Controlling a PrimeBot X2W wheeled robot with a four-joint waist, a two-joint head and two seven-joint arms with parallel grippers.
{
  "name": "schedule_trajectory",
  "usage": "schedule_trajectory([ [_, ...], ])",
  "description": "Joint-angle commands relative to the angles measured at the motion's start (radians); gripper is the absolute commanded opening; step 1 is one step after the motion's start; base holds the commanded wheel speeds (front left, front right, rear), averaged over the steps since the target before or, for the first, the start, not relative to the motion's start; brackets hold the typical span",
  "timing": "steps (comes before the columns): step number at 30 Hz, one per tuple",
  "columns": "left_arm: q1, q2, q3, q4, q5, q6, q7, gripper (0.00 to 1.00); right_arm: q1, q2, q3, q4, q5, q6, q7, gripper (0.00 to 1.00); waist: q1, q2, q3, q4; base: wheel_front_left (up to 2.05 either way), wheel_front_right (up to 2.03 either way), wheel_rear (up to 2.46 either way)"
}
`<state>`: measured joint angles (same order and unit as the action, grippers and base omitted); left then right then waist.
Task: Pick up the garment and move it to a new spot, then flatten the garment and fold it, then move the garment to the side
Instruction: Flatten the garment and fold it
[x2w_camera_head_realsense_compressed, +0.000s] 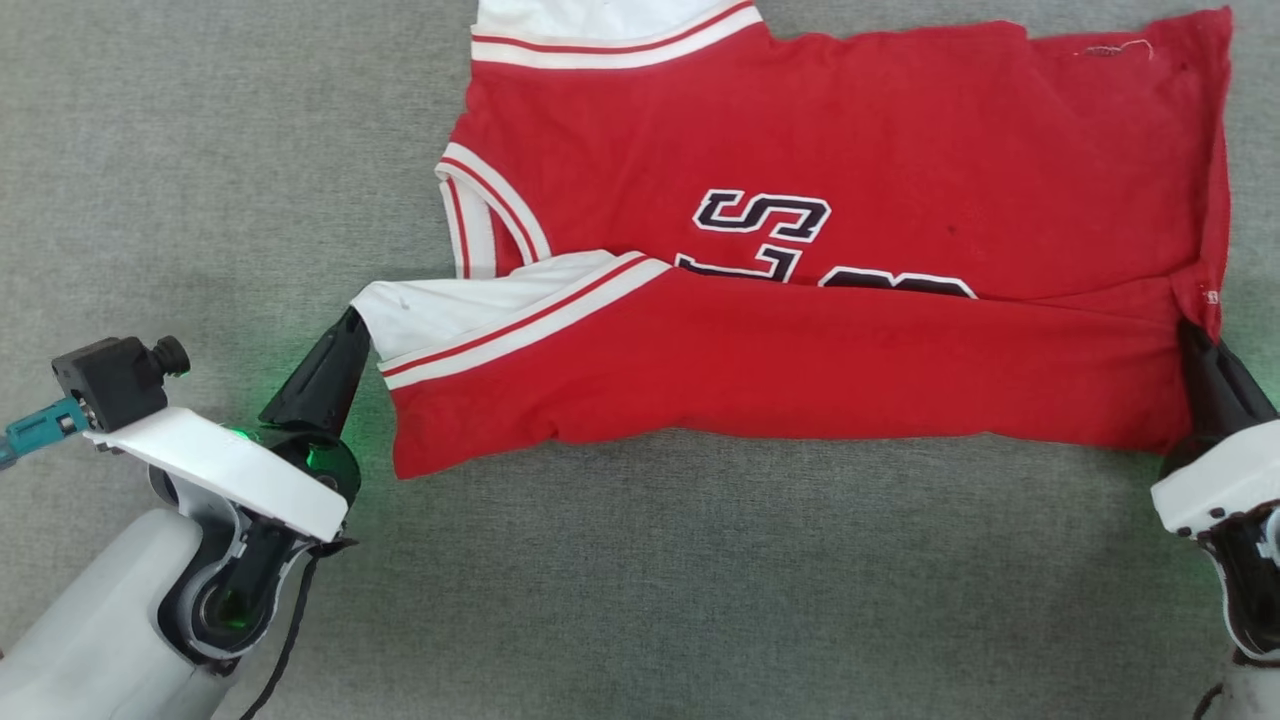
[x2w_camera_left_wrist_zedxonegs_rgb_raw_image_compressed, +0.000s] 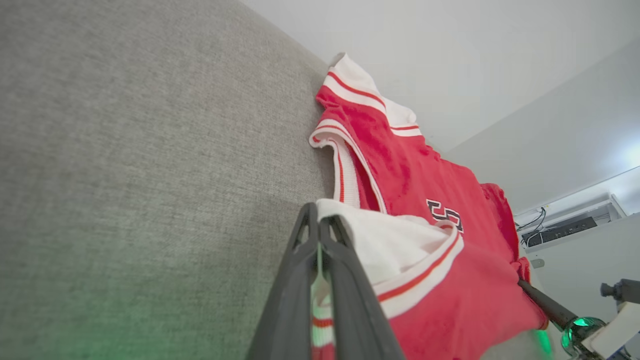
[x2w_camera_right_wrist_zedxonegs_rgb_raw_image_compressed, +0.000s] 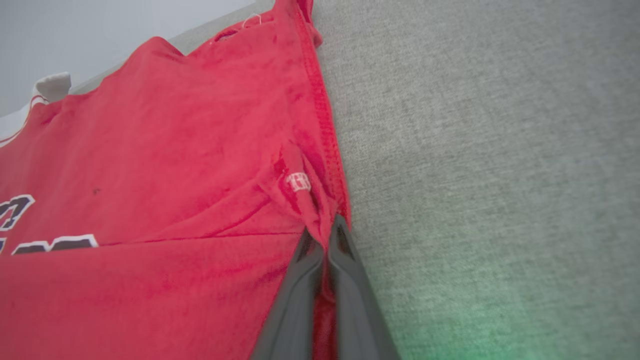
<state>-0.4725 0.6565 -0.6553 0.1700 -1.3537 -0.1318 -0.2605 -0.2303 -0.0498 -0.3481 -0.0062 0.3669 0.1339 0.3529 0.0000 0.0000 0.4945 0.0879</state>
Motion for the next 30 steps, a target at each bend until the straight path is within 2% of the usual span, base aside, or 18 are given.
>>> schedule_trajectory([
  [1, -0.019, 0.001, 0.001, 0.011, 0.015, 0.003, -0.006, 0.0, -0.001, -0.002, 0.003, 0.035, -0.002, -0.006, -0.006, 0.0, 0.0, 0.0, -0.001, -0.004, 0.0, 0.0, 0.0],
  [2, -0.024, 0.005, 0.003, 0.015, 0.026, 0.003, -0.006, 0.35, -0.004, -0.002, 0.006, 0.041, -0.001, -0.006, -0.015, 0.0, 0.0, 0.0, -0.003, -0.005, 0.0, 0.0, 0.0],
  [3, -0.027, 0.008, 0.009, 0.018, 0.039, 0.003, -0.006, 0.76, -0.007, -0.002, 0.009, 0.046, -0.002, -0.006, -0.024, 0.07, 0.0, 0.0, -0.005, -0.006, 0.0, 0.0, 0.0],
  [4, -0.027, 0.009, 0.01, 0.018, 0.04, 0.003, -0.006, 1.0, -0.009, -0.001, 0.013, 0.051, -0.002, -0.006, -0.032, 0.31, 0.0, 0.0, -0.008, -0.007, 0.0, 0.0, 0.0],
  [5, -0.027, 0.016, 0.009, 0.016, 0.052, 0.003, -0.006, 1.0, -0.009, -0.001, 0.016, 0.054, -0.002, -0.006, -0.039, 0.69, 0.0, 0.0, -0.014, -0.007, 0.0, 0.0, 0.0],
  [6, -0.03, 0.029, 0.008, 0.011, 0.075, 0.003, -0.006, 1.0, -0.007, -0.001, 0.021, 0.057, -0.003, -0.006, -0.045, 0.96, 0.0, 0.0, -0.019, -0.007, 0.0, 0.0, 0.0],
  [7, -0.03, 0.029, 0.008, 0.011, 0.075, 0.003, -0.006, 1.0, -0.007, -0.001, 0.021, 0.057, -0.003, -0.006, -0.045, 0.96, 0.0, 0.0, -0.019, -0.007, 0.0, 0.0, 0.0],
  [8, -0.03, 0.041, 0.004, 0.004, 0.094, 0.003, -0.006, 1.0, -0.007, -0.001, 0.027, 0.06, -0.003, -0.006, -0.049, 1.0, 0.0, 0.0, -0.025, -0.009, 0.0, 0.0, 0.0],
  [10, -0.025, 0.075, -0.005, -0.016, 0.119, 0.003, -0.006, 1.0, -0.006, 0.0, 0.039, 0.058, -0.007, -0.005, -0.055, 1.0, 0.0, 0.0, -0.035, -0.012, 0.0, 0.0, 0.0],
  [13, -0.018, 0.149, -0.011, -0.054, 0.156, 0.003, -0.006, 1.0, -0.004, -0.002, 0.04, 0.038, -0.011, -0.005, -0.065, 1.0, 0.0, 0.0, -0.055, -0.014, 0.0, 0.0, 0.0],
  [16, -0.004, 0.237, -0.055, -0.12, 0.119, 0.003, -0.004, 1.0, -0.004, -0.001, 0.041, 0.012, -0.017, -0.004, -0.066, 1.0, 0.0, 0.0, -0.076, -0.016, 0.0, 0.0, 0.0],
  [20, -0.05, 0.377, -0.133, -0.196, 0.046, 0.003, 0.113, 1.0, -0.001, -0.001, 0.036, -0.038, -0.025, -0.004, -0.054, 1.0, 0.0, 0.0, -0.095, -0.015, 0.0, 0.0, 0.0],
  [21, -0.066, 0.417, -0.171, -0.222, -0.005, 0.003, 0.211, 1.0, -0.006, -0.001, 0.037, -0.062, -0.026, -0.004, -0.049, 1.0, 0.0, 0.0, -0.1, -0.019, 0.0, 0.0, 0.0],
  [24, -0.108, 0.449, -0.206, -0.225, -0.074, 0.003, 0.358, 1.0, -0.021, -0.001, 0.046, -0.088, -0.019, -0.004, -0.042, 1.0, 0.0, 0.0, -0.103, -0.032, 0.0, 0.0, 0.0],
  [30, -0.178, 0.395, -0.264, -0.19, -0.176, 0.003, 0.564, 1.0, -0.04, -0.001, 0.073, -0.081, 0.001, -0.004, -0.051, 1.0, 0.0, 0.0, -0.088, -0.071, 0.0, 0.0, 0.0],
])
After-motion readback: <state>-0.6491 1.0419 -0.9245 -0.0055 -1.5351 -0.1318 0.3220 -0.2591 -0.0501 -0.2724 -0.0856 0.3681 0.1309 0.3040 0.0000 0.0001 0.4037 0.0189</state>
